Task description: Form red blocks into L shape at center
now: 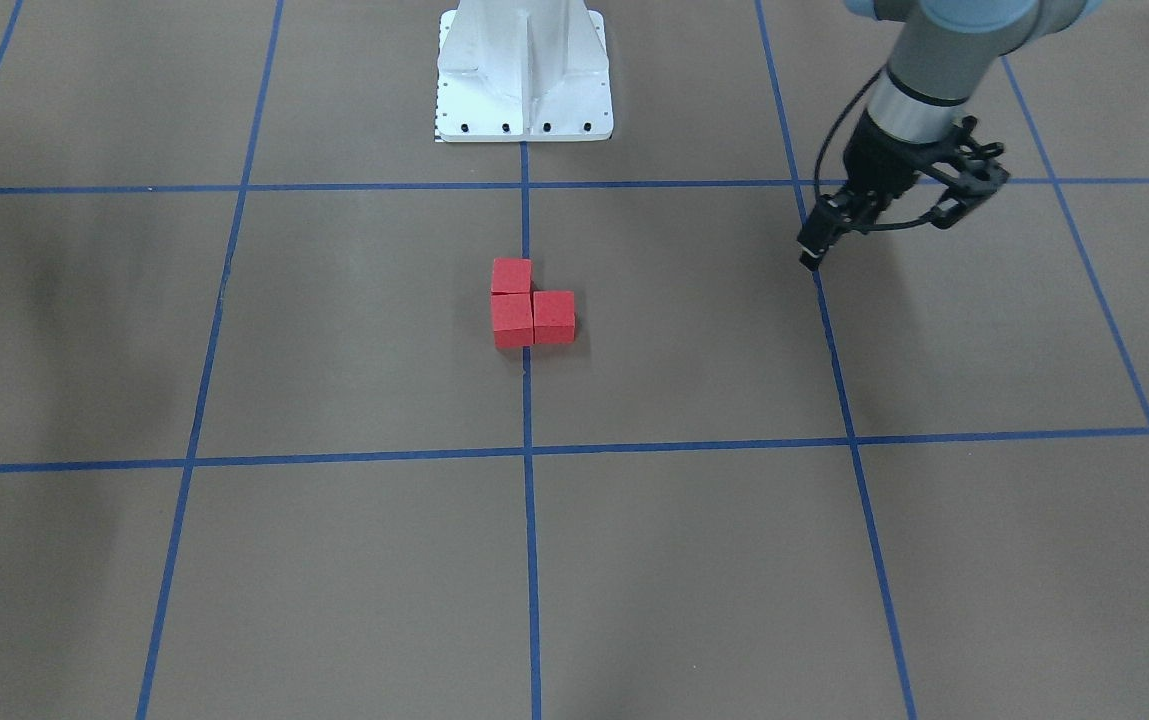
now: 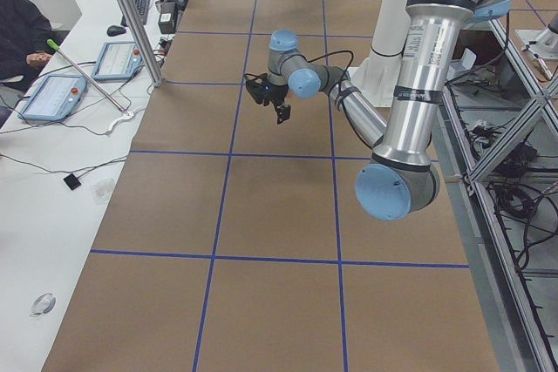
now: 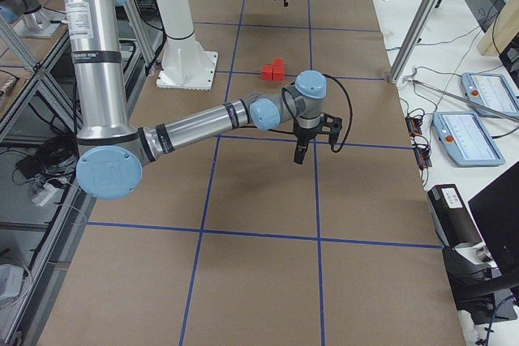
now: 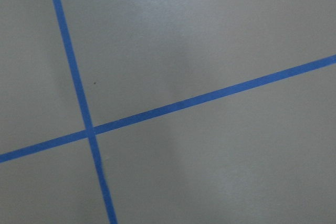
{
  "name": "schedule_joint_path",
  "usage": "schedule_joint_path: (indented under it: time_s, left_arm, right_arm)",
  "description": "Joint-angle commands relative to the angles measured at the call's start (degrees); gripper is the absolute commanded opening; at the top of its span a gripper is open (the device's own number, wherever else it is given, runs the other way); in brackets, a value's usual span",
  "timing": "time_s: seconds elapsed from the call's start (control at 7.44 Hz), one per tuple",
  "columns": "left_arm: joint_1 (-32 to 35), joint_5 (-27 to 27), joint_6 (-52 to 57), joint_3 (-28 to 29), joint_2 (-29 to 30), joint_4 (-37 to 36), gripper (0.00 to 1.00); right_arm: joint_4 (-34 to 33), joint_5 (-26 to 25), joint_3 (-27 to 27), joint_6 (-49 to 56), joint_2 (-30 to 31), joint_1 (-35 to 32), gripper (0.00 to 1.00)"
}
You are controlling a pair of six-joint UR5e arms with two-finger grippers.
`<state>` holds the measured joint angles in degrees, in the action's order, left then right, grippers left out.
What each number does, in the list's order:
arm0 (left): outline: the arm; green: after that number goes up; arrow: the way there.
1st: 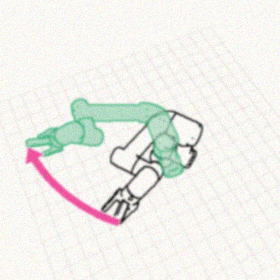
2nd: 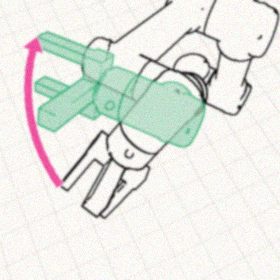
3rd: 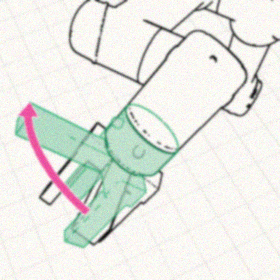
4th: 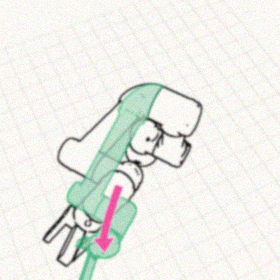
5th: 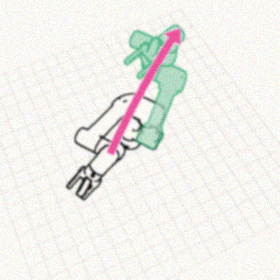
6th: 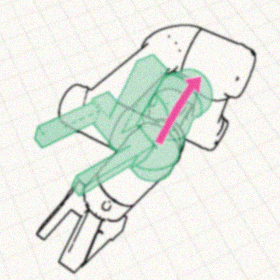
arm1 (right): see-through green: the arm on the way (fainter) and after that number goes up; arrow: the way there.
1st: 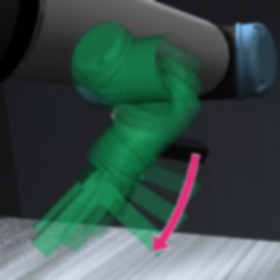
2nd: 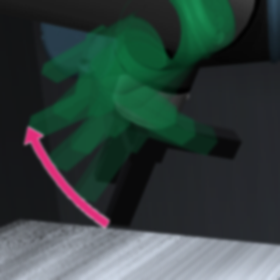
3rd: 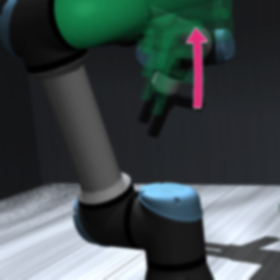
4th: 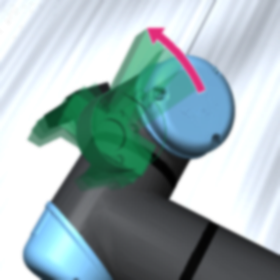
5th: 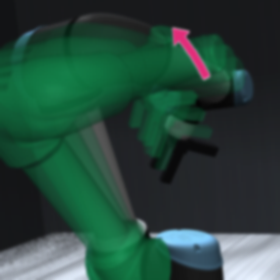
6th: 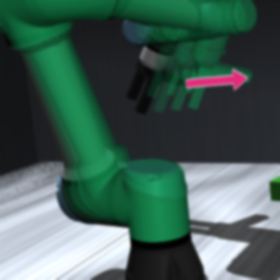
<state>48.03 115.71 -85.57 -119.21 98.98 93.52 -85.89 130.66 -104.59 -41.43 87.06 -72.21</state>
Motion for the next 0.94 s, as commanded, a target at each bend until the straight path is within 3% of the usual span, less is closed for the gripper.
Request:
schedule_joint_path:
  time_s: [0.0, 0.27, 0.4, 0.54, 0.81]
  left_arm:
    - [13.52, 10.18, 29.79, 4.31, -3.78, 0.00, 1.00]
    - [24.94, 11.11, 59.06, 10.36, -6.52, -0.35, 1.00]
    - [29.53, 11.98, 67.64, 13.88, -6.52, -0.44, 1.00]
    - [34.02, 17.04, 74.51, 17.83, -6.26, -0.44, 1.00]
    - [38.70, 22.78, 78.34, 23.64, -6.60, -0.44, 1.00]
  right_arm:
    - [-0.24, 0.38, 0.70, 10.36, 3.11, -5.64, 1.00]
    - [-1.03, 0.38, 1.93, 19.93, 4.87, -12.14, 1.00]
    - [-1.04, 0.73, 1.84, 20.85, 5.31, -13.56, 1.00]
    - [-1.12, 1.52, 1.93, 22.25, 5.40, -14.18, 1.00]
    - [-2.97, 0.83, 4.02, 24.63, 4.44, -14.02, 1.00]
